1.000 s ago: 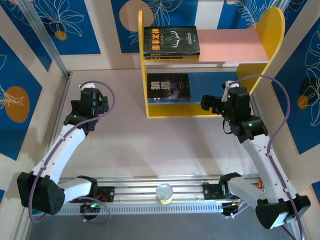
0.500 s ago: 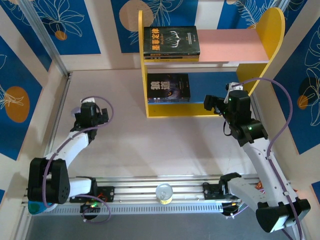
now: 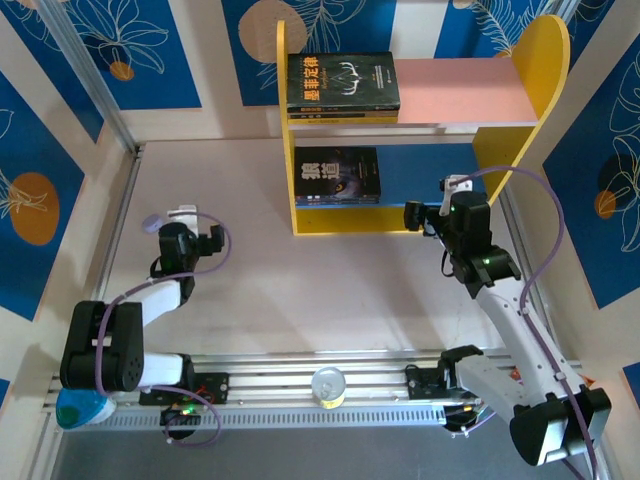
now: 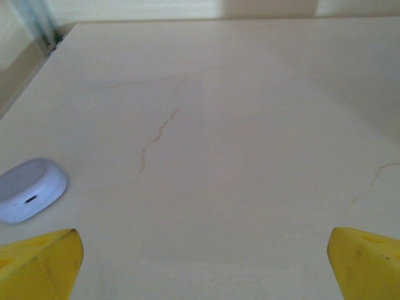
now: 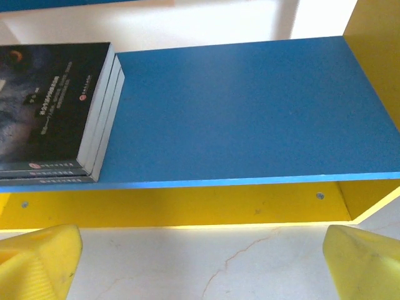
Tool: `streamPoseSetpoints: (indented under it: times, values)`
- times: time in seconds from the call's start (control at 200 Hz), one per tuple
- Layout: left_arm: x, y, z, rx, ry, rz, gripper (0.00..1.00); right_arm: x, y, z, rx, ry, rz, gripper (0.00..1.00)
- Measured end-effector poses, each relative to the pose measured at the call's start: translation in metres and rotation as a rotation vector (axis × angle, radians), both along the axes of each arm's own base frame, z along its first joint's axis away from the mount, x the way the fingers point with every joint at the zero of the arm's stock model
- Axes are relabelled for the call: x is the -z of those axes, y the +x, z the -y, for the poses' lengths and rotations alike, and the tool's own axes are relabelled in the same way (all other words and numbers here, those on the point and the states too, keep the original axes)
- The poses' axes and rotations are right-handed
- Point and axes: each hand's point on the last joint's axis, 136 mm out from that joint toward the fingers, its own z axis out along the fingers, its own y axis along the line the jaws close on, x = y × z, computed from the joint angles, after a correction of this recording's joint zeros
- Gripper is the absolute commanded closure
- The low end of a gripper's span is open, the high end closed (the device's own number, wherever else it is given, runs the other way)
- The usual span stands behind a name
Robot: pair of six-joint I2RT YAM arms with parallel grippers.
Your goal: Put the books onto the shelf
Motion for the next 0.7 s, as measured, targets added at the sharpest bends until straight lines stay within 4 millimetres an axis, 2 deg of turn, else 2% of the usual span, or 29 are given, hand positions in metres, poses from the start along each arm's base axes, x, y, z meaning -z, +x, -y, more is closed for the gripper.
streamPoseSetpoints:
  times: [0.19,0.425,0.7]
  values:
    - [0.007,-0.007,0.009,0.057,-0.001,0.06,0.0,0.002,0.006,-0.003,-0.025,-0.02,0.023,0.01]
    - [0.051,-0.008,0.009,0.061,0.001,0.006,0.0,0.013,0.011,-0.01,-0.073,-0.028,0.035,0.01]
    - [0.034,0.007,0.008,0.053,0.004,0.051,0.0,0.044,0.016,0.001,-0.057,0.017,0.062,0.01]
